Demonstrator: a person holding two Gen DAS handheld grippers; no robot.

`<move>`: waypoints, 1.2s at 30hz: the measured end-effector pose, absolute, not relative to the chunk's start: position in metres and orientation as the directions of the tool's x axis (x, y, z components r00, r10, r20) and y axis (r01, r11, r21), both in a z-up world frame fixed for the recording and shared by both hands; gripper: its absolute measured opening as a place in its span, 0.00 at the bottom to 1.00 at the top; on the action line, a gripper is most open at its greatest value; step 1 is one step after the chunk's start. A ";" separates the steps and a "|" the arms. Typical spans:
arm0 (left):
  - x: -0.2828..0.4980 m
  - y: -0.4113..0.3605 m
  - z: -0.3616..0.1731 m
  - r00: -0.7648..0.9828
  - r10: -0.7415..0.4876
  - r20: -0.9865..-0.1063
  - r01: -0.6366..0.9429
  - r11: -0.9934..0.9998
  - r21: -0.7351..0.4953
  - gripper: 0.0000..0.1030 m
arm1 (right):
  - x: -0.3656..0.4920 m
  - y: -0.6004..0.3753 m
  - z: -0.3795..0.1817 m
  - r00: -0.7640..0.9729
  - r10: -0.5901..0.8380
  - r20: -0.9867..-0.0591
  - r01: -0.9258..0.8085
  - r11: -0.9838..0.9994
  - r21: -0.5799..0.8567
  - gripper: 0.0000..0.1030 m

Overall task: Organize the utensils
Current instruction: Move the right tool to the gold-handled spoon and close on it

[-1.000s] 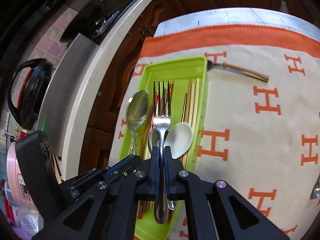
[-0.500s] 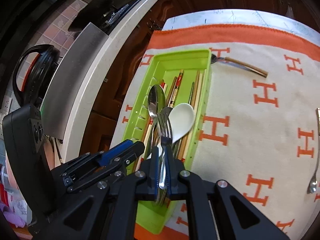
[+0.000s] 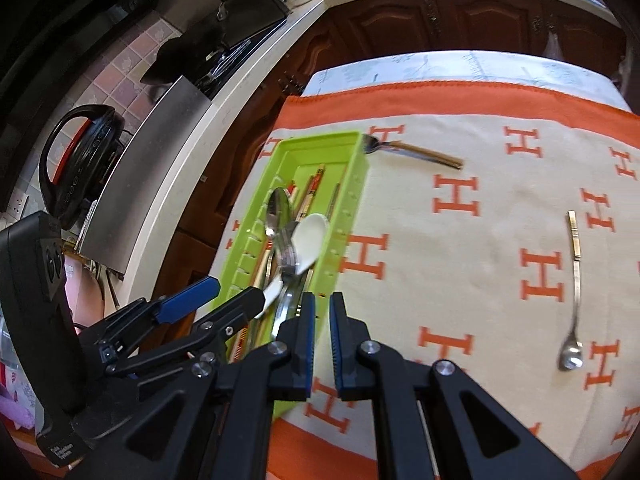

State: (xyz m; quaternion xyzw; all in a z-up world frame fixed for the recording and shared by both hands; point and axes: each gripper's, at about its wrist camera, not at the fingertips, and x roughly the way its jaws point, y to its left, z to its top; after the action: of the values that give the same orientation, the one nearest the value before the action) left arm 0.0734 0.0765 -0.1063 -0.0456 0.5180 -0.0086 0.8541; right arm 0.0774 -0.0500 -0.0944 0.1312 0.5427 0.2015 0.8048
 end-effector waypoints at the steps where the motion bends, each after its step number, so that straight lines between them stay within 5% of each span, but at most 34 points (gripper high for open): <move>1: 0.072 0.071 -0.105 0.466 -0.063 -0.883 -0.026 0.996 -0.085 0.44 | 0.076 -0.053 -0.094 0.335 0.465 -0.820 -0.182 0.885 0.428 0.07; 7: 0.067 0.036 -0.103 0.471 -0.100 -0.876 0.019 0.994 -0.104 0.44 | 0.061 -0.087 -0.087 0.393 0.409 -0.823 -0.169 0.912 0.373 0.19; 27: 0.078 -0.054 -0.125 0.449 -0.156 -0.880 0.102 0.987 -0.123 0.44 | 0.053 -0.224 -0.123 0.418 0.279 -0.865 0.083 0.936 0.342 0.20; 36: 0.092 -0.066 -0.156 0.401 -0.134 -0.906 0.088 0.990 -0.107 0.44 | 0.074 -0.218 -0.153 0.359 0.246 -0.900 0.051 0.958 0.282 0.20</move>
State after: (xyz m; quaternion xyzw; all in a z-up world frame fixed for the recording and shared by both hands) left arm 0.0923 -0.0660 -0.1564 -0.0211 0.5433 -0.0663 0.8367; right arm 0.0742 -0.2182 -0.1529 0.1316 0.5629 0.0600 0.8137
